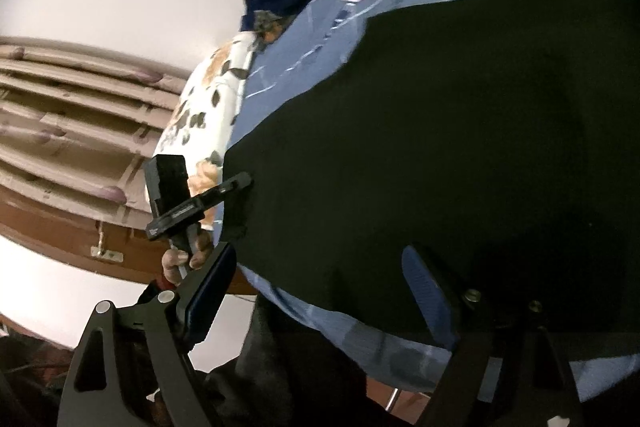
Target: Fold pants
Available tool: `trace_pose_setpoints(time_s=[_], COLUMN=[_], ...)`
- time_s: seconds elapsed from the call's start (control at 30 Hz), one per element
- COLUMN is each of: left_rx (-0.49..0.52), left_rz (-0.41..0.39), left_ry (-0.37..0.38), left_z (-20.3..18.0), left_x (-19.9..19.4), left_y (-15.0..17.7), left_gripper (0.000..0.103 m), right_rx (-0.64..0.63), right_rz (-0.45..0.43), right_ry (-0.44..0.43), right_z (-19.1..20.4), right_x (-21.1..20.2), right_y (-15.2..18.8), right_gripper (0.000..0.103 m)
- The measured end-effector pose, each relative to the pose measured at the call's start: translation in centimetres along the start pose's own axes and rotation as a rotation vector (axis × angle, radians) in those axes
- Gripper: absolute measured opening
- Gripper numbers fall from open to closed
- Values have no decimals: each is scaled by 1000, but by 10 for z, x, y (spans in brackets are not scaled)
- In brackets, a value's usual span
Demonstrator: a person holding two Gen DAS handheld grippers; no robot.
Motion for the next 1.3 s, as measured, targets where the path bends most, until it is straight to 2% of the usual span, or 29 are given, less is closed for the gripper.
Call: trace_pose_setpoints(time_s=[0.13,0.3,0.47,0.6,0.77,0.83,0.9,0.93,0.97,1.0,1.13,1.23,1.3], left_rx=[30,134,205,215,130,107,96,97,101,104,100,120,134], left_rz=[-32,-40,-8,32,81,90,86,81,68,54,9,-36,-61], left_ry=[32,76,139,174,237,251,259,255,241,224,185,103,49], left_z=[-36,-109,-182,-214,-229,-234,-237,-238,-236,-234,-219,-201,-188], left_x=[-19,-23,3,39,70,76,79,78,78,76,66,57,50], left_y=[-15,-24,-24,-20,-15,-14,-16,-17,-19,-20,-23,-20,-16], left_gripper=[19,19,19,19,21,27,30,35,43,45,50,57,58], right_rx=[-12,31,91,156,199,204,218,225,235,244,299,291,275], right_rz=[9,-8,-57,-97,-92,-80,-84,-86,-84,-78,-90,-85,-67], right_ry=[-53,-147,-306,-430,-475,-479,-496,-497,-476,-450,-456,-413,-355], right_z=[11,17,24,23,17,16,14,11,6,1,-12,-13,-14], right_x=[7,5,-17,-37,-36,-31,-31,-33,-30,-27,-26,-22,-16], right_y=[-2,-5,-12,-17,-16,-16,-16,-16,-16,-15,-15,-16,-14], right_gripper=[84,84,85,92,95,95,100,100,101,101,101,101,100])
Point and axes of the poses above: each gripper's, at about its wrist camera, not at the fingertips, and x roughly the way its jaws point, z to its left, y to its underside, the point moved 7 cm from there along x, roughly the way its jaws point, and after that the axes turned 9 degrees about -z, right-handed, at the moved point
